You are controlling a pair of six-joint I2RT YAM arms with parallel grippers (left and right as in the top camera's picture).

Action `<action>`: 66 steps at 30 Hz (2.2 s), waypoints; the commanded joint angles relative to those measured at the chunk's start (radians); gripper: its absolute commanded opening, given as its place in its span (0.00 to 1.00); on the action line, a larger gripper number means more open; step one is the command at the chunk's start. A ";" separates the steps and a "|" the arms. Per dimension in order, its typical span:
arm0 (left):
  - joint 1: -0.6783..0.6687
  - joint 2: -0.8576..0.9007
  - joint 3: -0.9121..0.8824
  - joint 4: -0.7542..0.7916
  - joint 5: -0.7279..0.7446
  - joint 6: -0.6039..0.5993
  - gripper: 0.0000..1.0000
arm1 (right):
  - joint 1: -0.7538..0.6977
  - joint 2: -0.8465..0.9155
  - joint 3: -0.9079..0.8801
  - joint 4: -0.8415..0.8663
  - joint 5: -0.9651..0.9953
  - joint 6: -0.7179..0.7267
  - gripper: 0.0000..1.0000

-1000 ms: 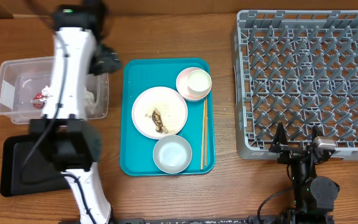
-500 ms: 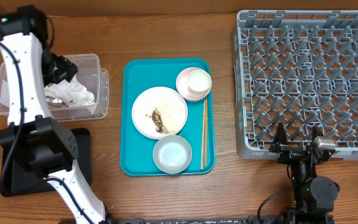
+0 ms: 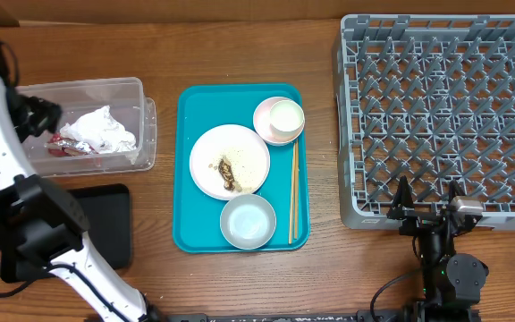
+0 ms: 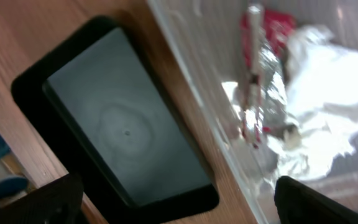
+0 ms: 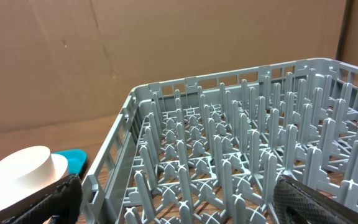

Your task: Sort waste into correct bins and load items into the dishwasher

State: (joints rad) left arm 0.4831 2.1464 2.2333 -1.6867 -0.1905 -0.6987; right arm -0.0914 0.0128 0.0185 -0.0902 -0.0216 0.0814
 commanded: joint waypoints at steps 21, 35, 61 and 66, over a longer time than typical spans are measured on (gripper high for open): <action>0.040 -0.052 0.001 0.028 0.008 -0.065 1.00 | -0.005 -0.010 -0.011 0.006 0.002 -0.003 1.00; 0.040 -0.052 0.001 0.028 0.008 -0.065 1.00 | -0.005 -0.010 -0.011 0.278 -0.410 0.306 1.00; 0.040 -0.052 0.001 0.028 0.008 -0.065 0.99 | -0.005 0.189 0.265 0.588 -0.341 0.837 1.00; 0.040 -0.052 0.001 0.028 0.008 -0.065 1.00 | -0.005 0.439 0.454 0.537 -0.440 0.688 1.00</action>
State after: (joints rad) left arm 0.5255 2.1334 2.2333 -1.6596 -0.1833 -0.7425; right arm -0.0914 0.3080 0.3534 0.4732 -0.3859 0.8970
